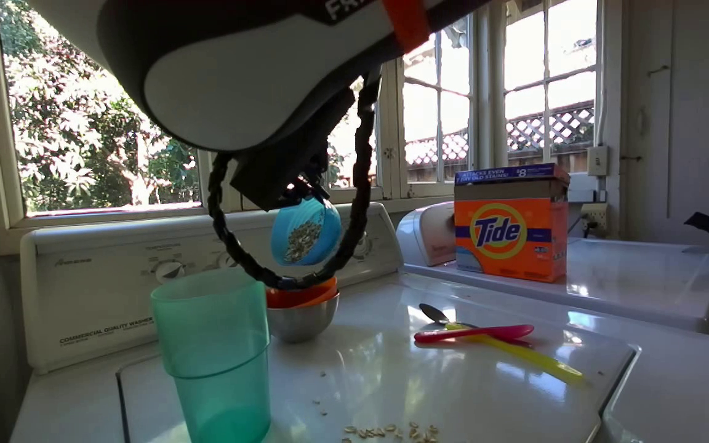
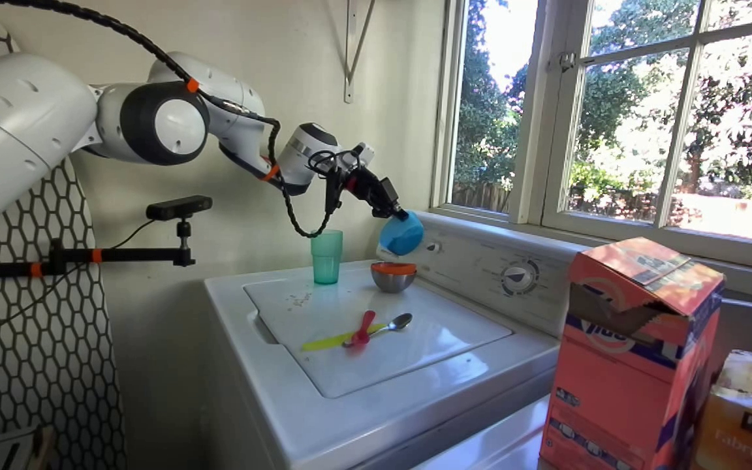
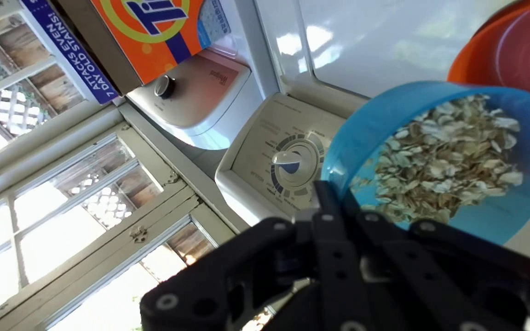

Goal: Pour the contents from the blue bowl into the silver bowl

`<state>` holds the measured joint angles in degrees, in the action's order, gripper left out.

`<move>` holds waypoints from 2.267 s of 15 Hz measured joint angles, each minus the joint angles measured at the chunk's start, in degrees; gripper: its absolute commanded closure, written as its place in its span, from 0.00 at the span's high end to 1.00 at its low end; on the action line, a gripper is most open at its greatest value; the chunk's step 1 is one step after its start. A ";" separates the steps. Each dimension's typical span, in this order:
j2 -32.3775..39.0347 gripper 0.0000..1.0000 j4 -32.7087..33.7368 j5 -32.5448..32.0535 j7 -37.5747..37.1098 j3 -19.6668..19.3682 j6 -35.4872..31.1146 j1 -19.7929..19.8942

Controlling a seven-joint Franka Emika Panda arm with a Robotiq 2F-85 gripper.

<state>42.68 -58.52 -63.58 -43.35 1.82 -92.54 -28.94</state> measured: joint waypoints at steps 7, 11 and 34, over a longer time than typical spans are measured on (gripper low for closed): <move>3.30 0.01 3.37 -3.87 11.09 -1.29 0.49 -1.09; 4.97 0.01 6.32 -4.85 18.08 -1.48 2.44 -2.62; 12.22 0.01 14.96 -6.89 31.60 -5.28 0.04 -2.12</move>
<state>54.90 -43.56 -70.47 -11.75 -3.46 -92.50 -31.06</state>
